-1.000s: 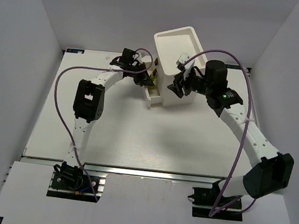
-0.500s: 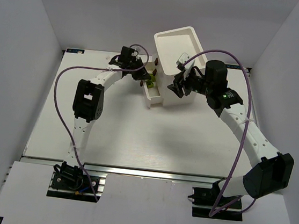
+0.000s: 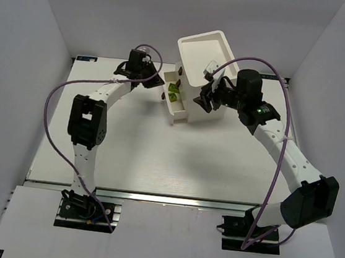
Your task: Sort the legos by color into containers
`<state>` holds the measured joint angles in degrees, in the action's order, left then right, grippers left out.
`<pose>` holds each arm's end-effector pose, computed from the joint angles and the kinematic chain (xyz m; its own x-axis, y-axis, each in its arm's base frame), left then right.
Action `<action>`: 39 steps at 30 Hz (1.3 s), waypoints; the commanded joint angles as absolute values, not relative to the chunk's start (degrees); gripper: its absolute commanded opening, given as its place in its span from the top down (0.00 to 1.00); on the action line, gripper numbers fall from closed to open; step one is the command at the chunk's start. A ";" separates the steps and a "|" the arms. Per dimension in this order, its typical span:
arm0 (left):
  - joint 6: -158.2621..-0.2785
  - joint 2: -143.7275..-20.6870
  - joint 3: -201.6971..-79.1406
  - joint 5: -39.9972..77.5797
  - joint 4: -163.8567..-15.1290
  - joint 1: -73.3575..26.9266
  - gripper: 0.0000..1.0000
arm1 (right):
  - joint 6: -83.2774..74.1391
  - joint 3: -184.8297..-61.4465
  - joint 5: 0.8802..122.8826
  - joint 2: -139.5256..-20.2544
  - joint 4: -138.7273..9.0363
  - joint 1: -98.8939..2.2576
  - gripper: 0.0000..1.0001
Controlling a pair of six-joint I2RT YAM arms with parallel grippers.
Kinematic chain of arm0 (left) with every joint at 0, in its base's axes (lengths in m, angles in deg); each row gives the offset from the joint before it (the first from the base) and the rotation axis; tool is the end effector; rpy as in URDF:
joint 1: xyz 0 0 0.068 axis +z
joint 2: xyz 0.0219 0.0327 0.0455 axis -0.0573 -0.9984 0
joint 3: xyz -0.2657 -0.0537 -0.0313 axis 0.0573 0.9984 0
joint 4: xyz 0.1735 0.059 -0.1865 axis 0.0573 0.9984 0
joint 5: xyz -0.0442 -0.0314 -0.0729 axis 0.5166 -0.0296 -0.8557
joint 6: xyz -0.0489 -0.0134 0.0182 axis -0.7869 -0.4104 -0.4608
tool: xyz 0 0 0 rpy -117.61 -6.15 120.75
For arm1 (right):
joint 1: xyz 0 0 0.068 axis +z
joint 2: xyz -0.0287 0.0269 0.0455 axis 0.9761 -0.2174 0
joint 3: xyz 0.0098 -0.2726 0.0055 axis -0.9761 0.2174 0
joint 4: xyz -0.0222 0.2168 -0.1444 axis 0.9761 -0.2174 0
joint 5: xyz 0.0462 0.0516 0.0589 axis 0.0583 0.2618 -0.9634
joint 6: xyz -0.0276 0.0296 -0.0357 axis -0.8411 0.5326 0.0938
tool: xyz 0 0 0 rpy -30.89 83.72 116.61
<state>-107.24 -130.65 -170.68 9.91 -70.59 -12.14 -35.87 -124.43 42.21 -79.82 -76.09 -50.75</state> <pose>0.4810 -0.1436 0.2325 -0.7639 -0.4204 -0.4896 -0.0116 0.7676 -0.6409 0.2866 0.1624 0.3877 0.1058 -0.3590 -0.9273 -0.8235 0.4910 -0.2840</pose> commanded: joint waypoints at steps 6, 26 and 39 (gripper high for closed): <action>-102.67 -125.80 -169.76 22.75 -62.18 -10.87 0.83 | -36.17 -124.67 42.10 -79.32 -73.83 -50.99 0.40; -105.22 -140.39 -180.83 3.16 -67.08 -13.06 0.79 | -36.08 -124.85 42.45 -79.32 -73.83 -50.90 0.40; -109.43 -145.75 -182.69 -6.78 -73.76 -14.73 0.78 | -36.34 -124.50 42.63 -78.61 -73.83 -51.08 0.40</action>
<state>-107.83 -146.19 -180.82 -2.18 -70.85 -13.49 -35.94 -124.43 42.41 -79.82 -76.09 -50.81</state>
